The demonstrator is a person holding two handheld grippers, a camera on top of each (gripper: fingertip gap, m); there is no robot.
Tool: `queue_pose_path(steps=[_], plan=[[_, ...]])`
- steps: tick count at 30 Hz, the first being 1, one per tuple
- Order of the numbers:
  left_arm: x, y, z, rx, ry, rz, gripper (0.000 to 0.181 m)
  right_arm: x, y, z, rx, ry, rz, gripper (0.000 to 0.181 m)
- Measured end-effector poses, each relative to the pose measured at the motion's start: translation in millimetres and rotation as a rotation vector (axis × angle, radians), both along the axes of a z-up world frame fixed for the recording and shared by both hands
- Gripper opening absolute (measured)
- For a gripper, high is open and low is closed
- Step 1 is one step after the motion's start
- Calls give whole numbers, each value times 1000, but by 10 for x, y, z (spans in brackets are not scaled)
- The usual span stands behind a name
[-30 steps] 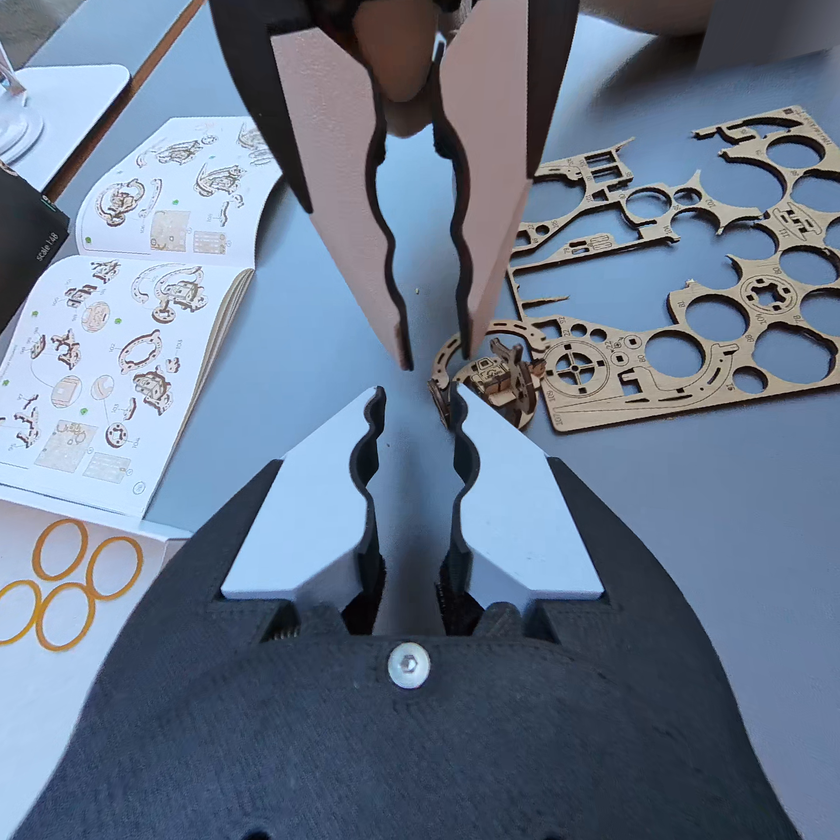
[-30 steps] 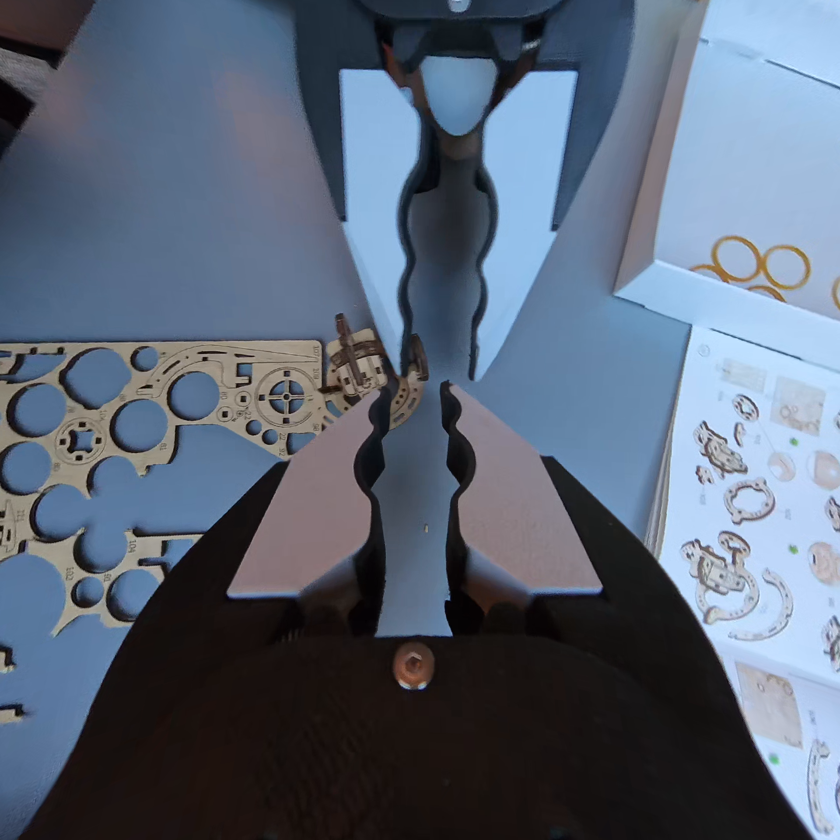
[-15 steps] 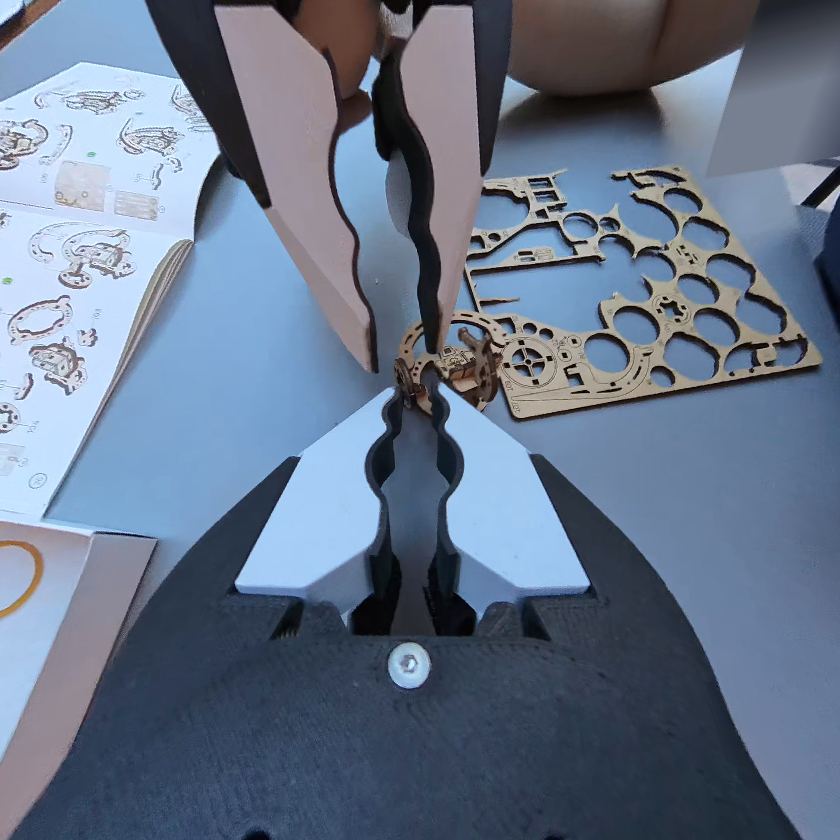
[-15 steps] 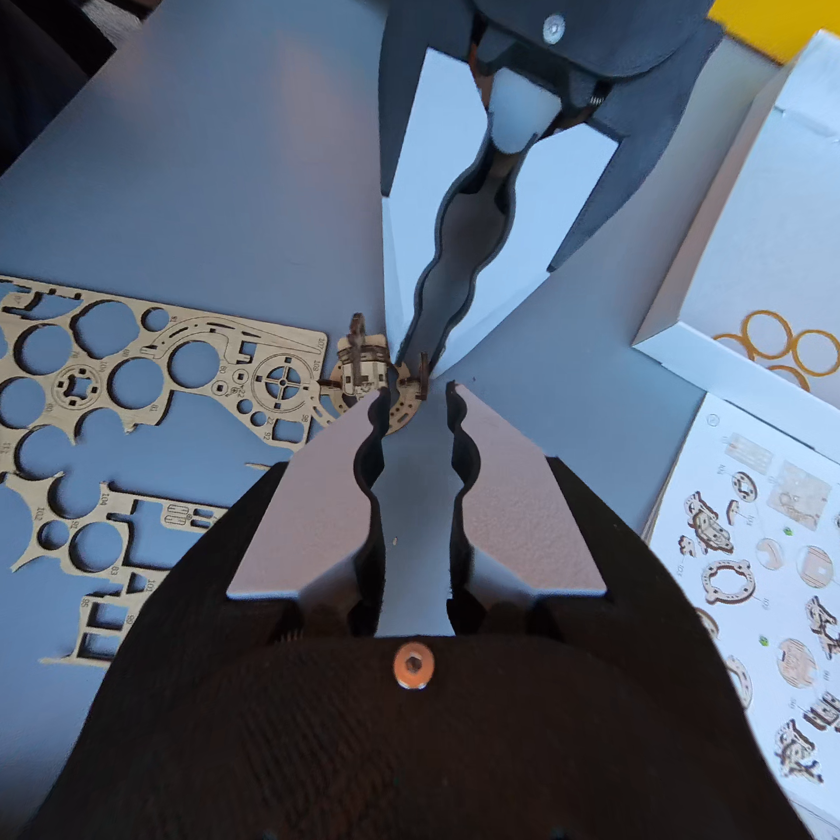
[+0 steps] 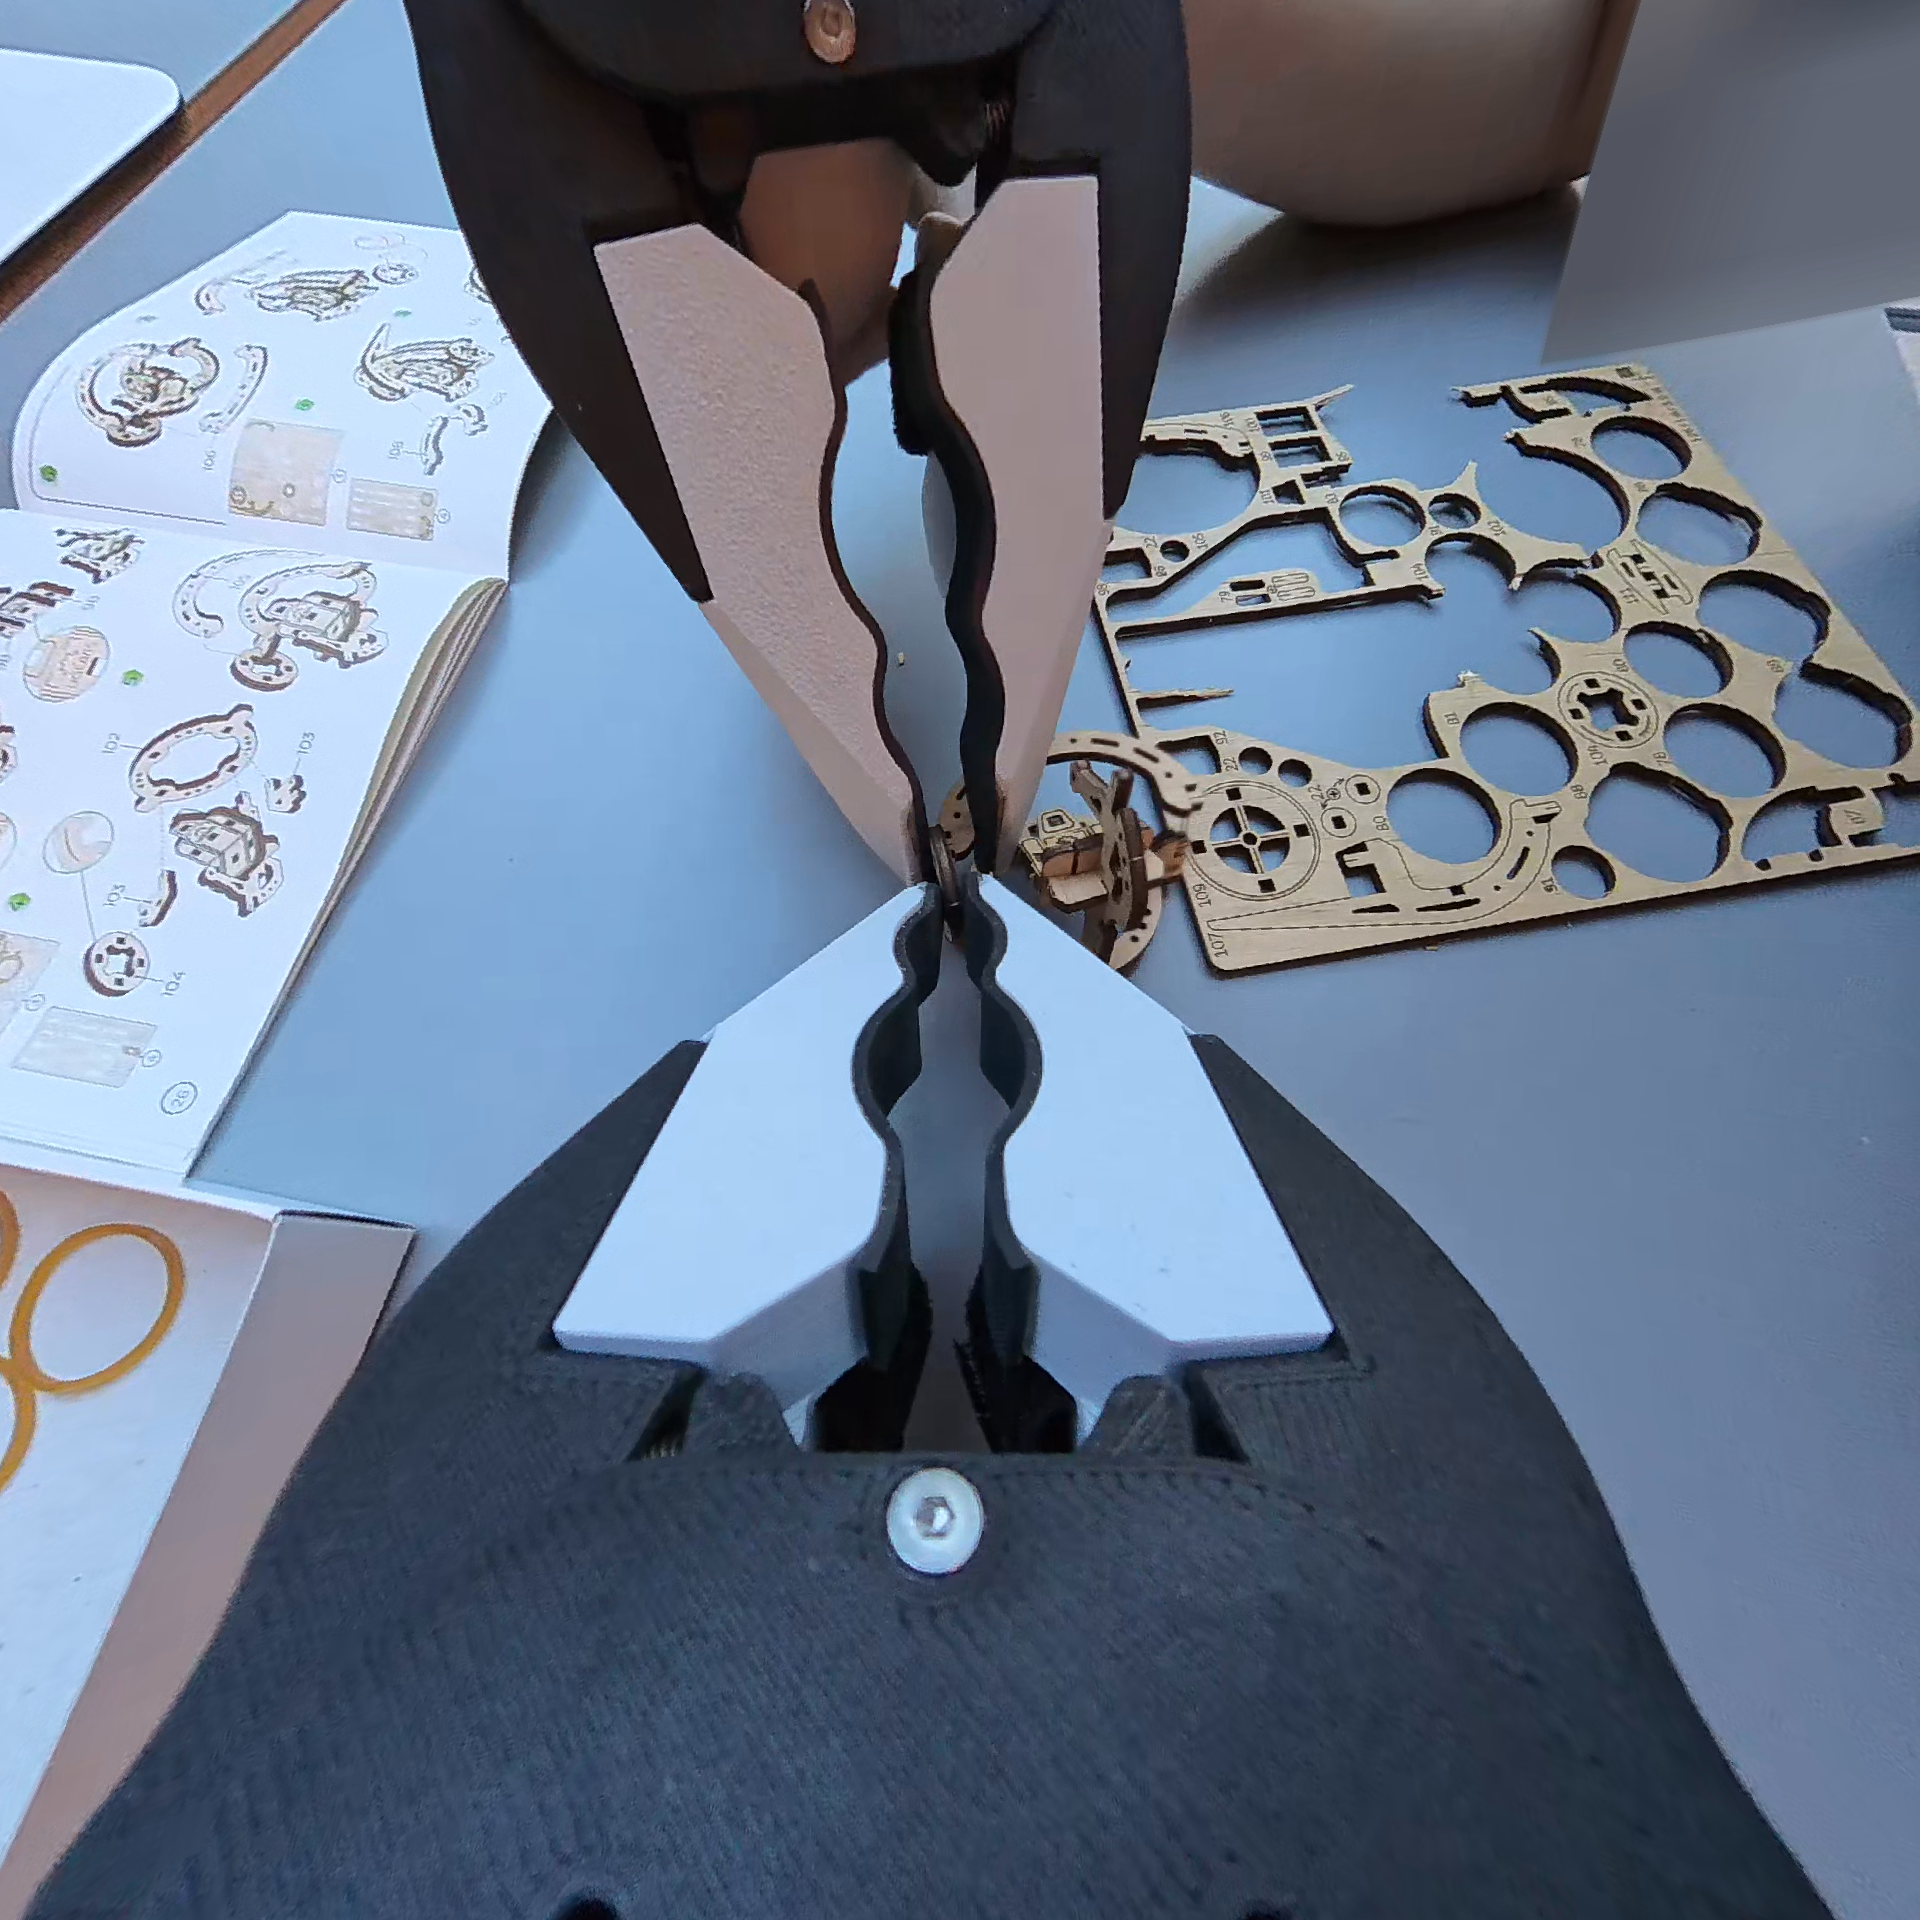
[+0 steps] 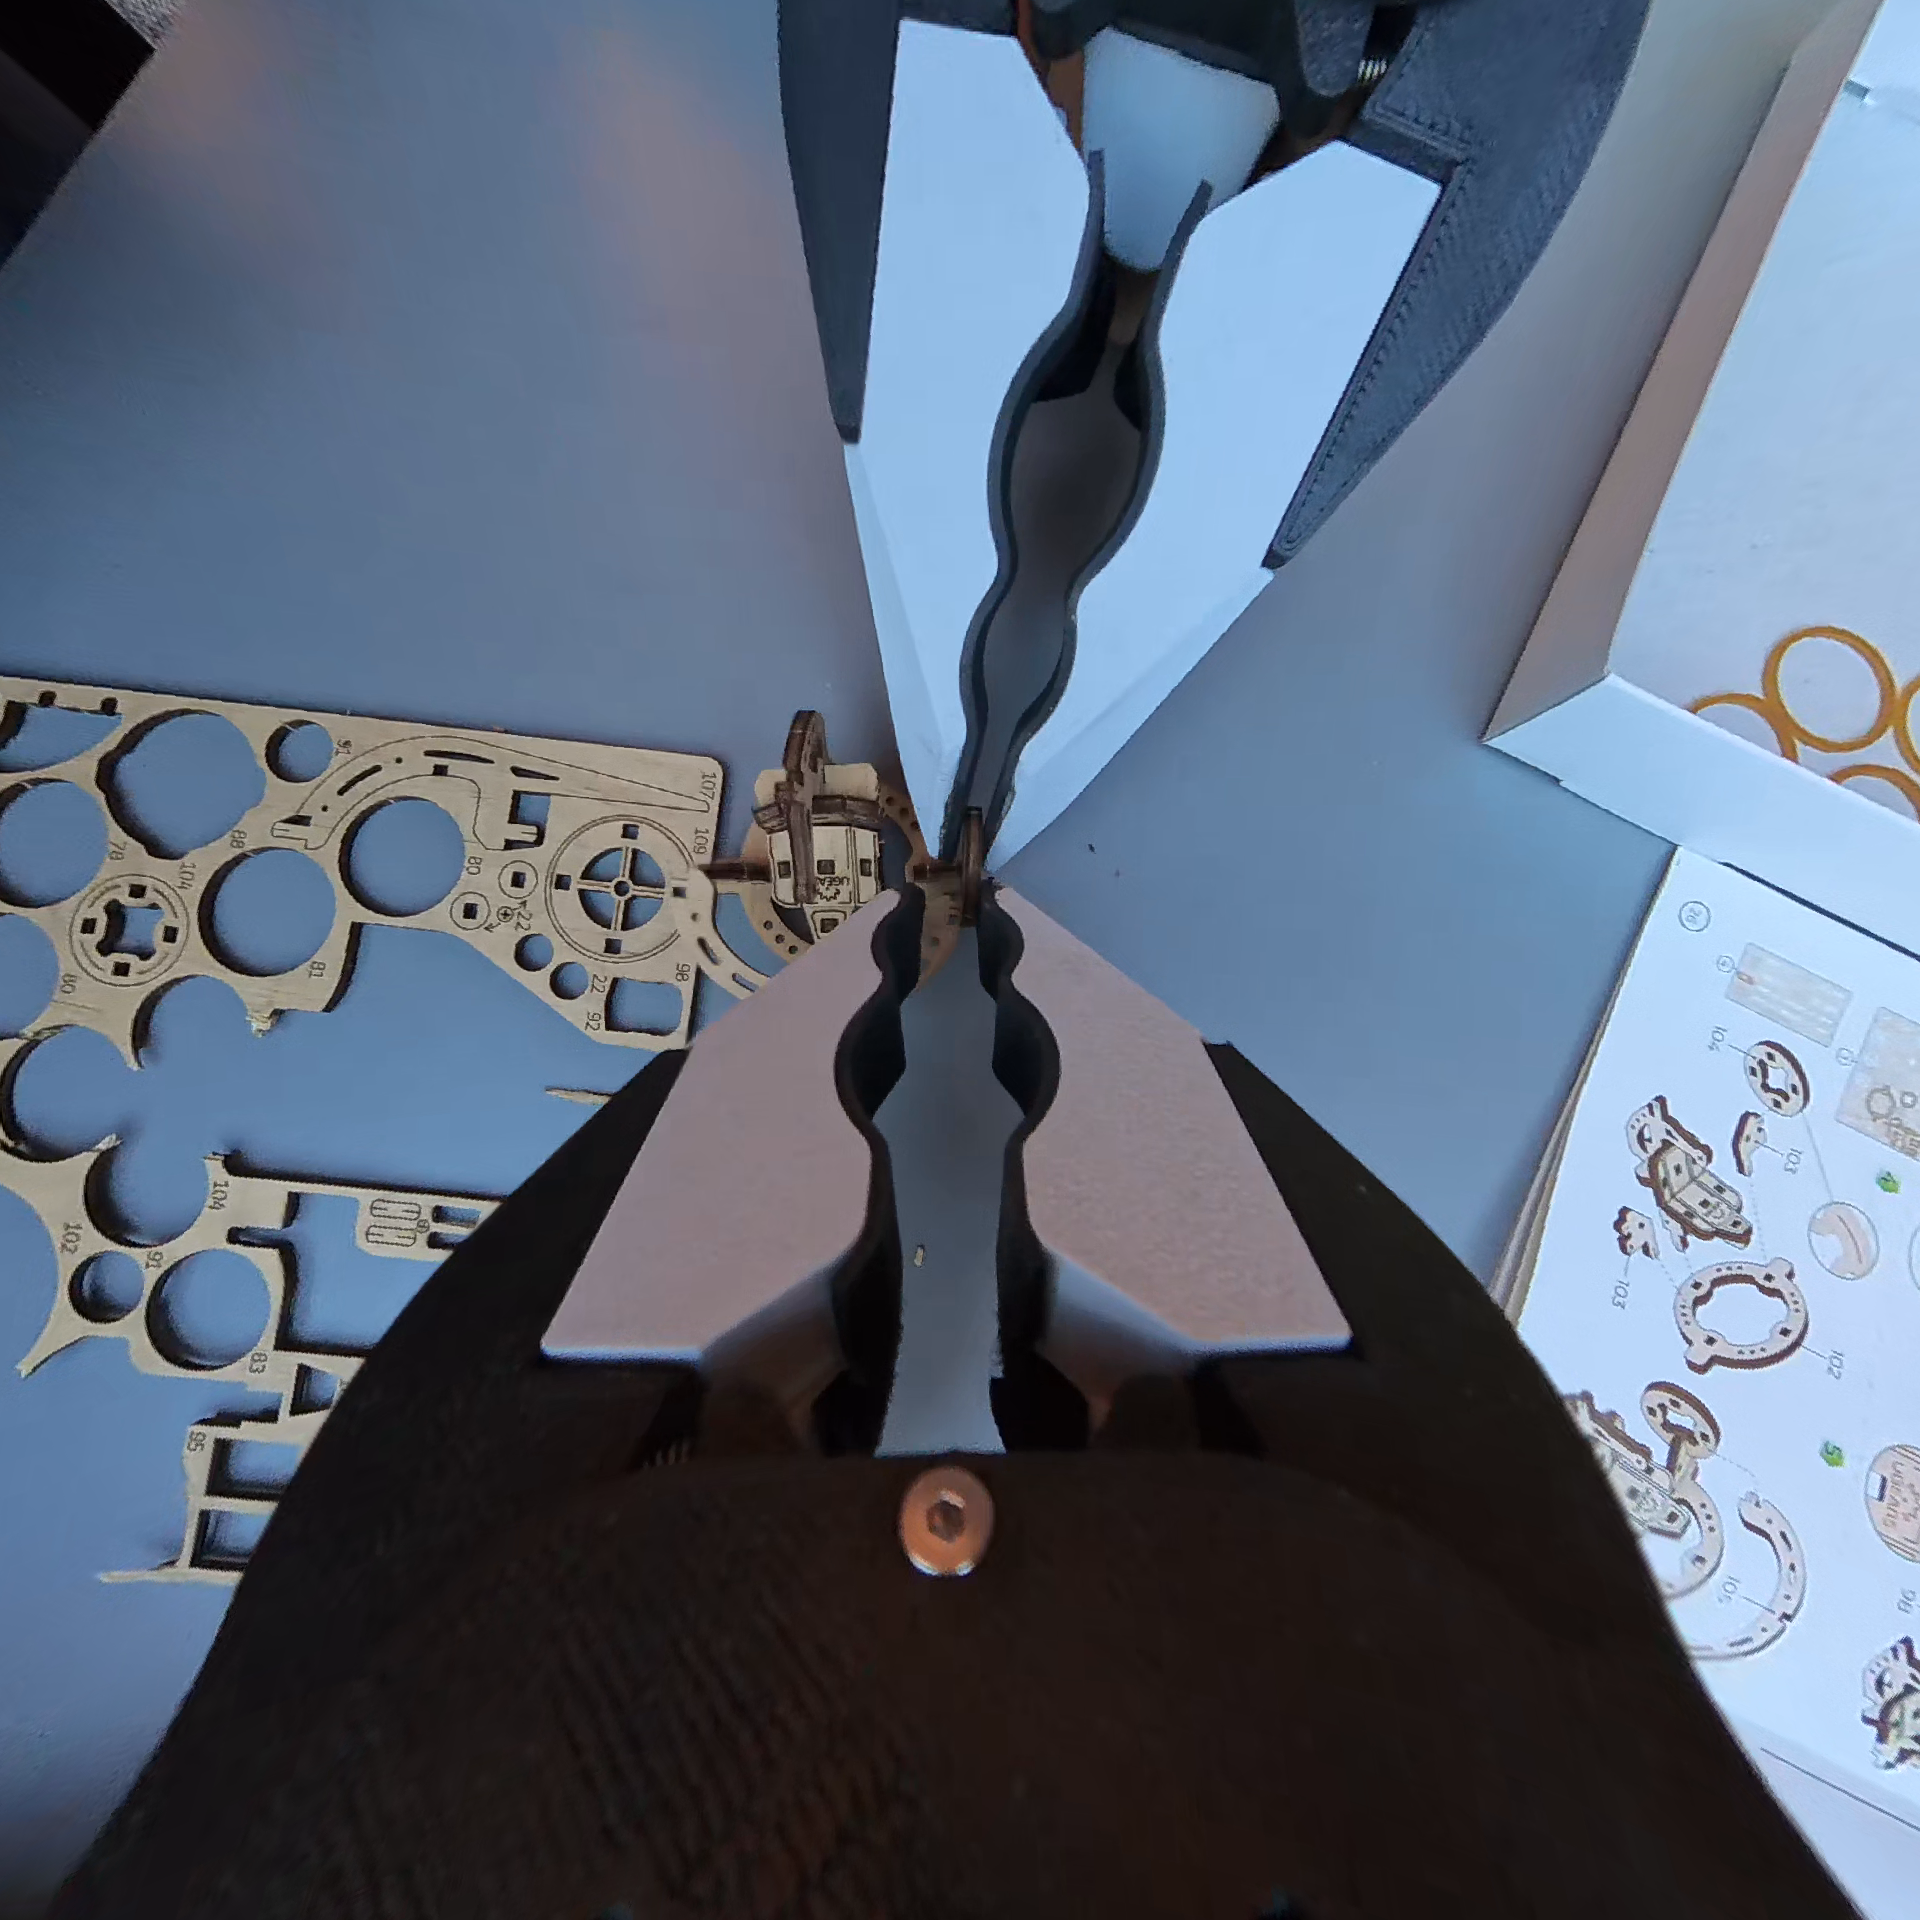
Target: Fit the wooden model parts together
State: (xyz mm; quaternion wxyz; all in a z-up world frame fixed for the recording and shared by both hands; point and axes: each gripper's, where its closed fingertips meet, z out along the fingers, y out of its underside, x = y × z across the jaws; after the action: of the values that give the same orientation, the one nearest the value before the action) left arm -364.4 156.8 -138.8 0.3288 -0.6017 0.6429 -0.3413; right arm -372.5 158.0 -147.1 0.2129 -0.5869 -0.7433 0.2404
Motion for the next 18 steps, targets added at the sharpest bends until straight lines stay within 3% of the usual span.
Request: queue_pose_path(steps=[18], plan=[[-9,-8,7,27,-3,-9,1,0,-18,3,35,-10,-24,8]])
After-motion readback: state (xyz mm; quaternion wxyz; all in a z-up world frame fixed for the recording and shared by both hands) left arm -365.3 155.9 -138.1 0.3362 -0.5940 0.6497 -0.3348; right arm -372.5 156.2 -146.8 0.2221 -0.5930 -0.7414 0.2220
